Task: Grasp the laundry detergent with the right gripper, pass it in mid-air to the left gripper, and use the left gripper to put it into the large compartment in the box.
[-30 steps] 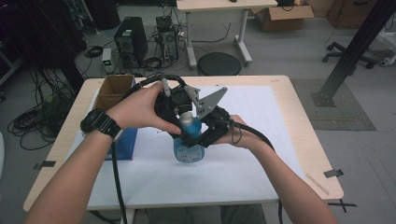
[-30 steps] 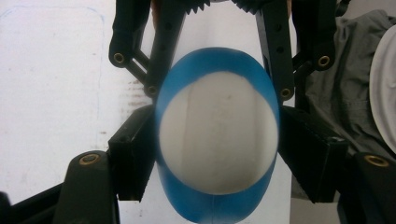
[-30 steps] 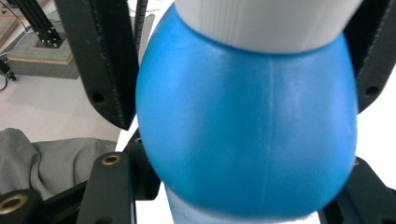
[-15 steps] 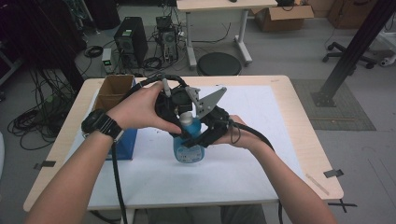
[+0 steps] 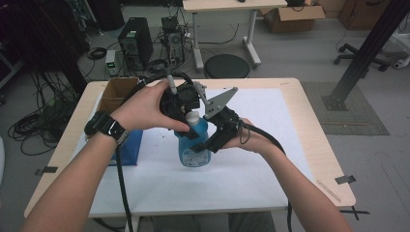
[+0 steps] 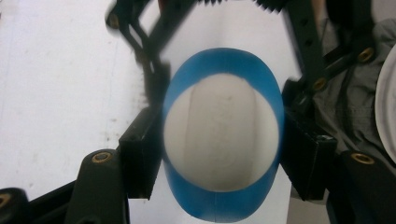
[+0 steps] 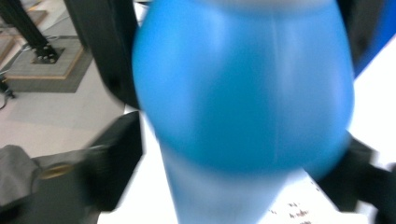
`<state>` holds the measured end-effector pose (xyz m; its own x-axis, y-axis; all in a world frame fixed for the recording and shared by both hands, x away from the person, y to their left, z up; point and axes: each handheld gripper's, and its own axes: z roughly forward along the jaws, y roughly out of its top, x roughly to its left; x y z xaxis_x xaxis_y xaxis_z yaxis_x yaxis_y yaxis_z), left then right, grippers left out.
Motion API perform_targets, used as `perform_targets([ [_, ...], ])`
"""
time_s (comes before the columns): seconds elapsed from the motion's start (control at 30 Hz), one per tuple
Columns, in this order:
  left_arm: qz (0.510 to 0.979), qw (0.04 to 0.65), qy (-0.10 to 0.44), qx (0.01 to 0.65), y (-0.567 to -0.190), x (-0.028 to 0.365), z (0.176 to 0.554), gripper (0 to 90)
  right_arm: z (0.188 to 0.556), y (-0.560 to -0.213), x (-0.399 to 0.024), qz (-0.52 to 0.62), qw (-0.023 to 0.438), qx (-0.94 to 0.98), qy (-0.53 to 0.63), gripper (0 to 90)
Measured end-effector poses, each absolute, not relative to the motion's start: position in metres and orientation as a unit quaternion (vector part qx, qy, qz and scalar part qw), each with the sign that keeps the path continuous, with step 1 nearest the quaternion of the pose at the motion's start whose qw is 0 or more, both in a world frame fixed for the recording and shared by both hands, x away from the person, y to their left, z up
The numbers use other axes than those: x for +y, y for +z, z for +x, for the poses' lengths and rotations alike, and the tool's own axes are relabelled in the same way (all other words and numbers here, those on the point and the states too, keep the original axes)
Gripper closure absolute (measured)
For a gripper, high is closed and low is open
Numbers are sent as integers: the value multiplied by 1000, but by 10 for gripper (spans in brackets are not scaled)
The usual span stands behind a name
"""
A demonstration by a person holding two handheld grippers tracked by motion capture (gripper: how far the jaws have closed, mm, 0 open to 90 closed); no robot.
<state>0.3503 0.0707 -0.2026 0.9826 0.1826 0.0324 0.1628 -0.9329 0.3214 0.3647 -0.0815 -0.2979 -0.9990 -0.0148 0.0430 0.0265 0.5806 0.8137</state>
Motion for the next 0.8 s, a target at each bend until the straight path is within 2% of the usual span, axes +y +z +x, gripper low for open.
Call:
perform_targets([
  [0.07, 981, 153, 34, 116, -195, 75, 352, 382, 370, -298, -92, -26, 12, -889, -457, 81],
  [0.17, 979, 144, 37, 138, -189, 79, 355, 382, 374, -297, -101, -31, 2, -893, -449, 64],
  [0.2, 976, 136, 46, 163, -182, 83, 358, 382, 377, -297, -110, -36, -5, -903, -428, 48],
  [0.27, 972, 126, 56, 192, -175, 88, 362, 382, 379, -298, -121, -38, -26, -915, -400, 47],
  [0.3, 972, 126, 56, 192, -175, 88, 362, 382, 381, -299, -127, -41, -24, -920, -388, 52],
  [0.43, 956, 115, 86, 256, -159, 101, 371, 382, 386, -303, -145, -48, -29, -939, -339, 56],
  [0.47, 941, 119, 97, 302, -150, 110, 375, 382, 389, -305, -157, -55, -29, -949, -308, 58],
  [0.53, 934, 121, 100, 321, -146, 114, 377, 382, 390, -307, -169, -56, -32, -960, -273, 61],
  [0.57, 918, 126, 109, 359, -137, 124, 381, 383, 391, -308, -174, -59, -34, -965, -254, 61],
  [0.6, 918, 126, 109, 359, -137, 124, 381, 383, 391, -308, -174, -59, -34, -965, -254, 61],
  [0.8, 854, 135, 139, 482, -110, 156, 390, 383, 395, -316, -212, -84, -60, -983, -154, 72],
])
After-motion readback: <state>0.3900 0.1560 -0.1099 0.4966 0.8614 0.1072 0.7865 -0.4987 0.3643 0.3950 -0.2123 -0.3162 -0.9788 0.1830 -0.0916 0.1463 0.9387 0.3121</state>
